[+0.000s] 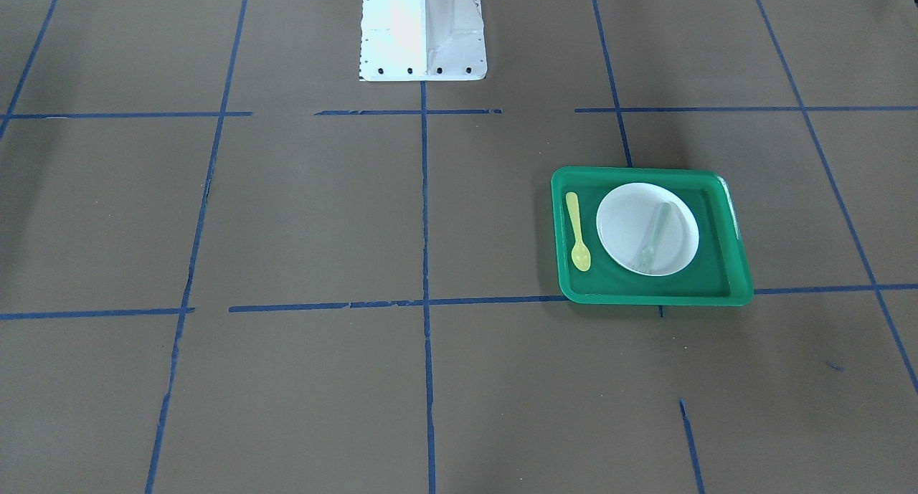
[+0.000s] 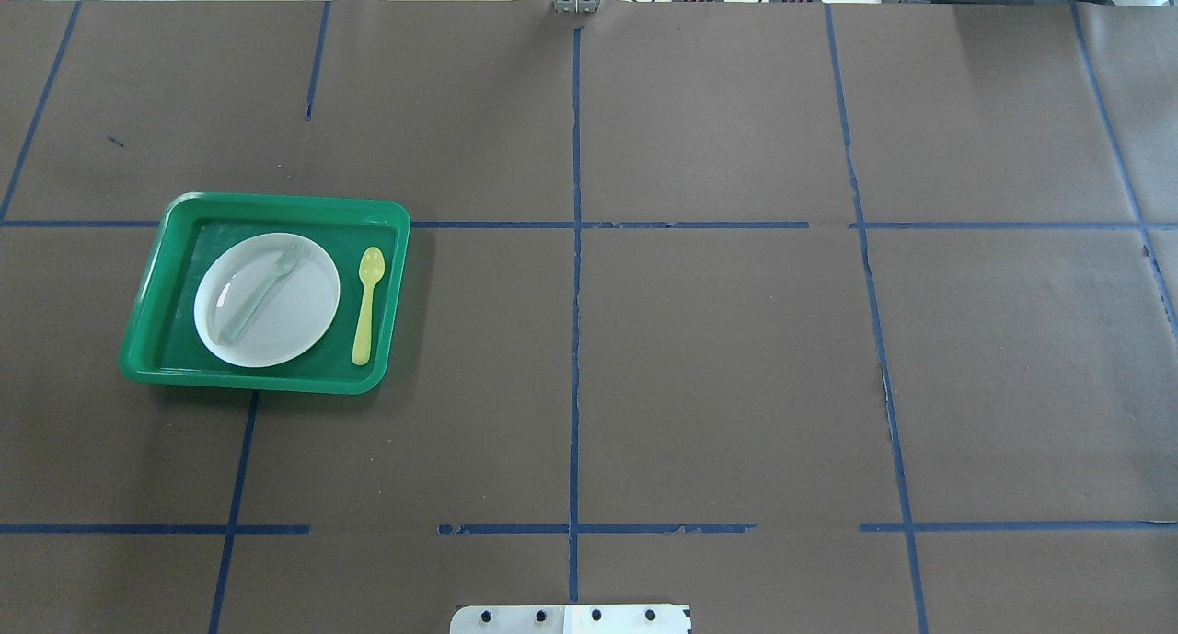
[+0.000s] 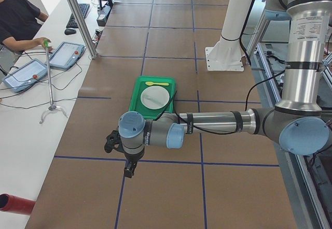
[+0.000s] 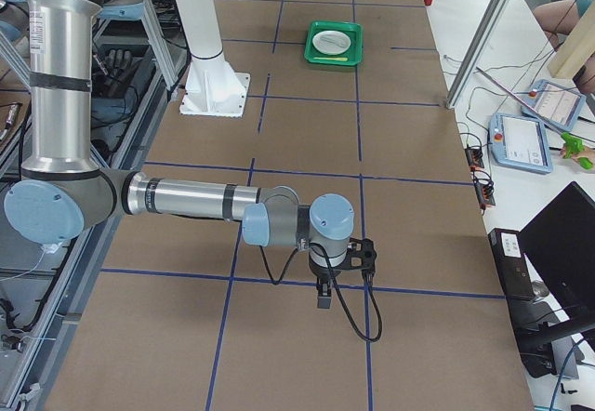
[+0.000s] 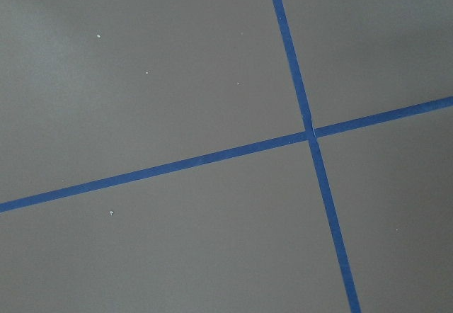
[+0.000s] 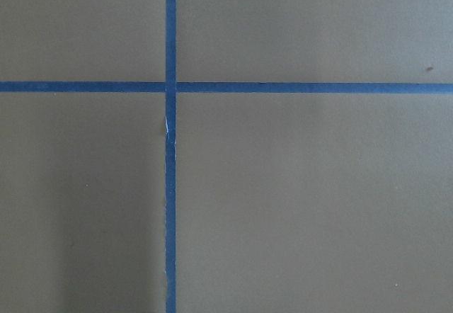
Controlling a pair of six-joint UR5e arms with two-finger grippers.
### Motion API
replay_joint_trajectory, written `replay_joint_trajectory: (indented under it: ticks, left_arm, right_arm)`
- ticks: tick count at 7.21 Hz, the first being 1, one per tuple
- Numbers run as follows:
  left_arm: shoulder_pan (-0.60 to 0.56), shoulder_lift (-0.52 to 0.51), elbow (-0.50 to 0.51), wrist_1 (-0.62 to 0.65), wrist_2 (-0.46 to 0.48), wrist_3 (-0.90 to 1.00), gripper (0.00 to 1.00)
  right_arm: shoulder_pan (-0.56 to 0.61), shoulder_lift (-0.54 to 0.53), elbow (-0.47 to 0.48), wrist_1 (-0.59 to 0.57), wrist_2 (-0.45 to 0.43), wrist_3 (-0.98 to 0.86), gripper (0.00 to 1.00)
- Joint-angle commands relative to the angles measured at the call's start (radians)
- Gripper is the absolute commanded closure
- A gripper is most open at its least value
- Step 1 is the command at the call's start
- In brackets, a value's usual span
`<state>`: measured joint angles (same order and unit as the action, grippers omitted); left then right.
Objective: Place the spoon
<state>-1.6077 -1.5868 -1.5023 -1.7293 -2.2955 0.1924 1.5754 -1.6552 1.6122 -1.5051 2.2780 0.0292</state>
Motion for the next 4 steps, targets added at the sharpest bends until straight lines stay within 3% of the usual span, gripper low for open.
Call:
replay_joint_trajectory:
  ticks: [1,4]
  left_arm:
    - [0.0,0.001,0.0,0.004,0.001,0.002,0.0]
    - [0.0,0.001,0.007,0.004,0.001,0.002,0.0]
  right_arm:
    - [0.0,0.0,0.0,0.0,0.0,0.0,0.0]
    - [0.0,0.0,0.0,0.0,0.0,0.0,0.0]
